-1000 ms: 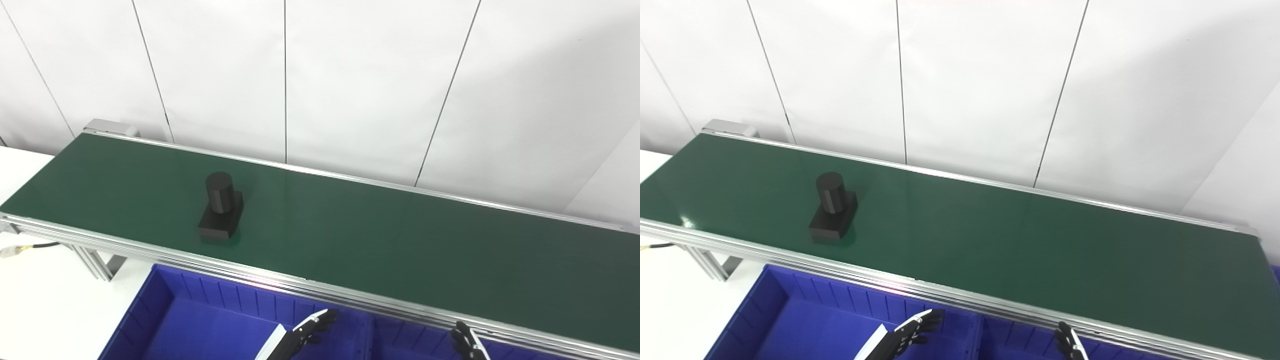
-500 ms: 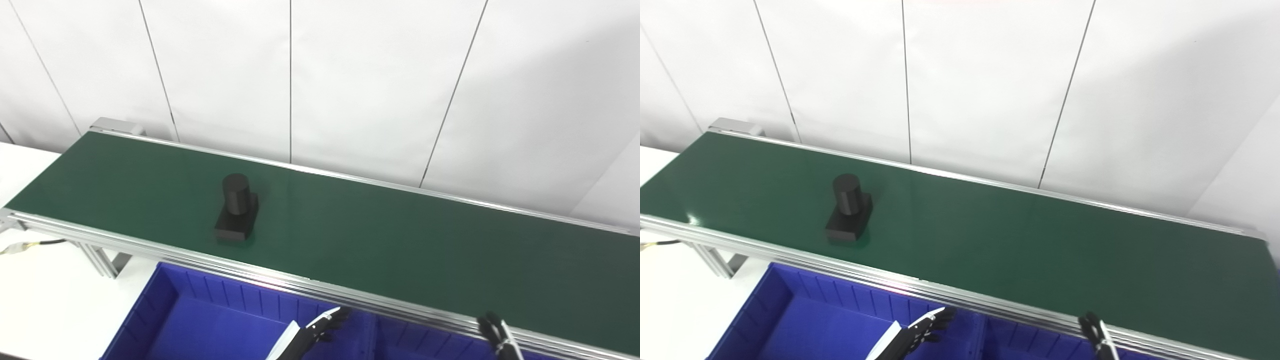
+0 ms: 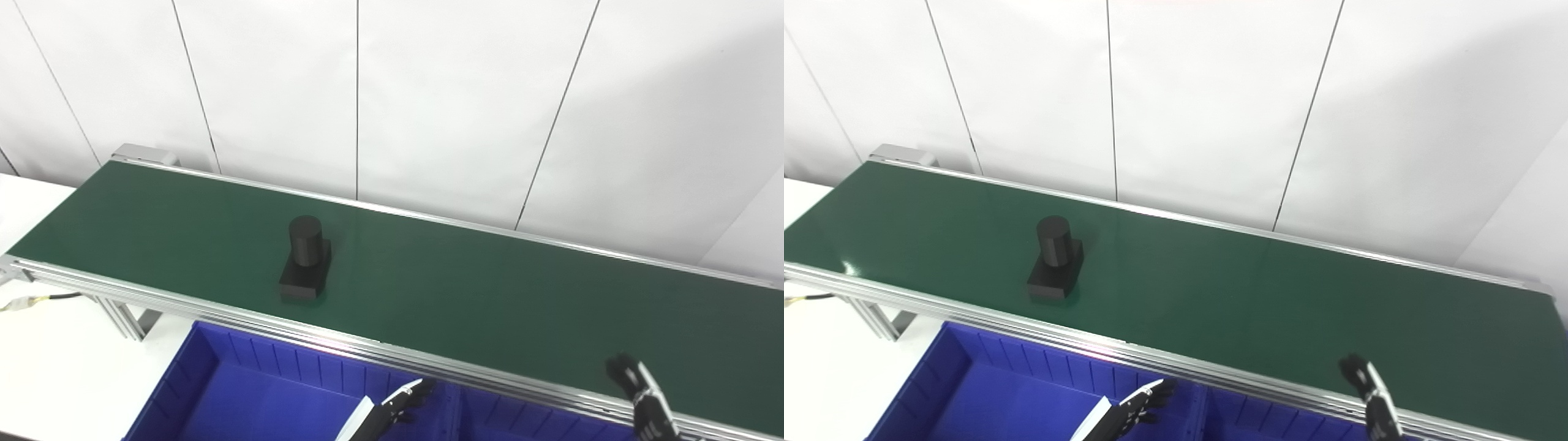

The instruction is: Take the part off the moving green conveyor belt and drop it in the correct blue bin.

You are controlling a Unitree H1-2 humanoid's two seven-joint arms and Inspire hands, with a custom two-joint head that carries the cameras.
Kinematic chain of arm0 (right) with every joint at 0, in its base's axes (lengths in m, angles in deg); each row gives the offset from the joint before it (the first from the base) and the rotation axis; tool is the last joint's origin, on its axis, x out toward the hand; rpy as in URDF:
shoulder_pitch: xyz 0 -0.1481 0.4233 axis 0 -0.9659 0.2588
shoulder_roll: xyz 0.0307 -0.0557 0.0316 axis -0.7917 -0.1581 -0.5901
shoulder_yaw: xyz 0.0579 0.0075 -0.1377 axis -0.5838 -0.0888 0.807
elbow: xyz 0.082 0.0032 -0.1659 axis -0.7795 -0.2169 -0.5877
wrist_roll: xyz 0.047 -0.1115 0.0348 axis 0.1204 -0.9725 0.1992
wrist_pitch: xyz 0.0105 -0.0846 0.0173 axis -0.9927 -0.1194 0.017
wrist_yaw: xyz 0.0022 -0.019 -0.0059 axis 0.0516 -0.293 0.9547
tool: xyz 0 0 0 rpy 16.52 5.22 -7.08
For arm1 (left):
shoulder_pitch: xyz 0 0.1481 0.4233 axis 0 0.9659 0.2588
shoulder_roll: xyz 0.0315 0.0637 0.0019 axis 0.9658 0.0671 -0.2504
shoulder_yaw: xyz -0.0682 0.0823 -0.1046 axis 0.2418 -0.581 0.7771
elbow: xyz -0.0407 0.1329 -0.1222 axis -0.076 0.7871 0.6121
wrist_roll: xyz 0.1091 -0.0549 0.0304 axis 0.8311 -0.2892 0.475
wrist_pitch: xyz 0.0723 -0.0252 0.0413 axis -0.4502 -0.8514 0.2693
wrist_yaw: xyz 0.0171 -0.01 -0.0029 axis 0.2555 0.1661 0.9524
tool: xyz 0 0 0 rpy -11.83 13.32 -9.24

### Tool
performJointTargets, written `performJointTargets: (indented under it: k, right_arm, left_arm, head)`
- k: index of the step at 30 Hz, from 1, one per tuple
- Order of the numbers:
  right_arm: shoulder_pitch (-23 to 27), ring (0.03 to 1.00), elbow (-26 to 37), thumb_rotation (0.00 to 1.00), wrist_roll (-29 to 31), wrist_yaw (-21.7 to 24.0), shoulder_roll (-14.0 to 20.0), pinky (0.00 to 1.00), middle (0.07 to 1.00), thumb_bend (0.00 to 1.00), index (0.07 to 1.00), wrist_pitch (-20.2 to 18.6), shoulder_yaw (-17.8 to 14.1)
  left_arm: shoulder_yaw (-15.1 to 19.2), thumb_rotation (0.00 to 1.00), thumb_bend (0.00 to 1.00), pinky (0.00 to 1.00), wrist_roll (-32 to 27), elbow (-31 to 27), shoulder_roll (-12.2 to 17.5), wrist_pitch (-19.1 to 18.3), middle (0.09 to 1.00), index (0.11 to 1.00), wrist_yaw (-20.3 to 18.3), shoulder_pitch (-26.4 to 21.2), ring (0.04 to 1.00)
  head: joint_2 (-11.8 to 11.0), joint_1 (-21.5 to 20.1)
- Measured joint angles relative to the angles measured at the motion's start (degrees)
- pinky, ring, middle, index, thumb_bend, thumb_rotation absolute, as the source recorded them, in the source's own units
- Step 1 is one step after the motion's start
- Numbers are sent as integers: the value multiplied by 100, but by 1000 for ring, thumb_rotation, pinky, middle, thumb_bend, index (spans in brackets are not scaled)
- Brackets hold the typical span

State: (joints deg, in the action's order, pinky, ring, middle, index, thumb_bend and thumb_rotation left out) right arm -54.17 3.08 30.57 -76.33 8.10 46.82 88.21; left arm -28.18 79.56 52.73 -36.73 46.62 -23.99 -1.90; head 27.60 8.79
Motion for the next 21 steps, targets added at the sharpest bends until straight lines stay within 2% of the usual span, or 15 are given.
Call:
performJointTargets:
  k: [2, 4, 5, 6, 7, 10, 21]
  right_arm:
    - [132, 864, 118, 235, 2, 9, 58, 847, 862, 814, 893, -120, -40]
    - [254, 876, 191, 268, 11, 21, 85, 866, 861, 823, 894, -273, -57]
    - [319, 885, 241, 285, 9, 54, 100, 877, 861, 824, 897, -334, -57]
    - [371, 888, 275, 291, 4, 89, 113, 881, 861, 824, 898, -379, -54]
    - [441, 881, 307, 308, -2, 117, 125, 875, 864, 828, 901, -449, -52]
    - [662, 876, 344, 335, -14, 189, 154, 859, 865, 843, 904, -703, -53]
    - [1294, 909, 615, 264, -260, 530, 260, 942, 879, 795, 921, -1585, 31]
  left_arm:
    - [-1, 211, 817, 828, -8, 0, -10, 1, 905, 896, 0, -8, 888]
    - [-12, 312, 826, 825, -9, -1, -9, 0, 916, 909, -1, -14, 896]
    - [-23, 394, 830, 821, -7, -2, -8, 0, 923, 915, -2, -16, 899]
    - [-39, 422, 831, 819, -2, -3, -6, -1, 925, 918, -6, -16, 899]
    - [-55, 501, 812, 818, 3, -6, -2, -4, 930, 922, -20, -20, 903]
    - [-92, 600, 777, 825, -3, -18, 3, -15, 937, 926, -73, -35, 908]
    - [-62, 722, 772, 830, -94, 5, -7, -22, 932, 917, -93, -65, 902]
  head:
    - [18, -9]
    - [35, -26]
    - [35, -26]
    - [35, -35]
    - [44, -35]
    - [53, -44]
    - [53, -105]
